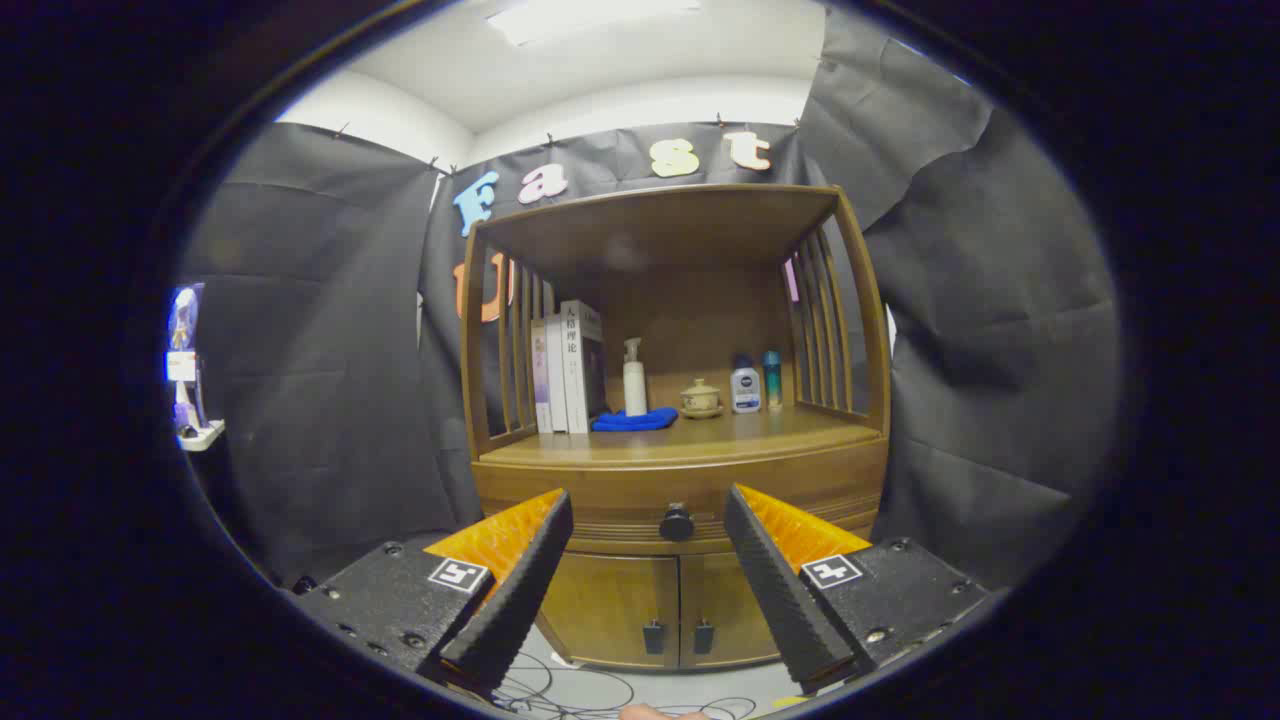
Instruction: Pull open the drawer, take out the items inside it, and place them on the countertop above the cabinet.
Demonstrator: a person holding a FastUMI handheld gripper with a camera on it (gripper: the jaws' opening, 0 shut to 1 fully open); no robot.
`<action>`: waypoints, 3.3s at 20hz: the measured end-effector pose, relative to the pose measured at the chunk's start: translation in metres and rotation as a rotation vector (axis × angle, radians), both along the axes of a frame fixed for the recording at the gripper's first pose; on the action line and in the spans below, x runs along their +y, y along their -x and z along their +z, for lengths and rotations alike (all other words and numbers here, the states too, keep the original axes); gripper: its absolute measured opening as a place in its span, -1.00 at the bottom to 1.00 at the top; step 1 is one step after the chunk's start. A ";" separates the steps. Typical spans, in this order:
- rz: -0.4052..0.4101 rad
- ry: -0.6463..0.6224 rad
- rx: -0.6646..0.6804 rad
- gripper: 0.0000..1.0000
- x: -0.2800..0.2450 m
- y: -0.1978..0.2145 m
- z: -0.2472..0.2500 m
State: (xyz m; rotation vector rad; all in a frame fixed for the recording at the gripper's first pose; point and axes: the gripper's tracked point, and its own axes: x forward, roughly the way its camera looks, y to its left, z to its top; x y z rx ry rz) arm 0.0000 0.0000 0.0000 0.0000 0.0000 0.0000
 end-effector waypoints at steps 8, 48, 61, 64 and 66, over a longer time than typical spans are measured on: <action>0.012 0.019 -0.026 0.98 0.006 0.005 0.011; -0.090 0.044 0.175 0.77 -0.027 -0.169 -0.091; -0.128 -0.131 0.249 -0.04 -0.038 -0.196 -0.118; -0.137 -0.062 0.271 -0.16 -0.038 -0.197 -0.118; -0.137 -0.047 0.281 -0.23 -0.037 -0.194 -0.117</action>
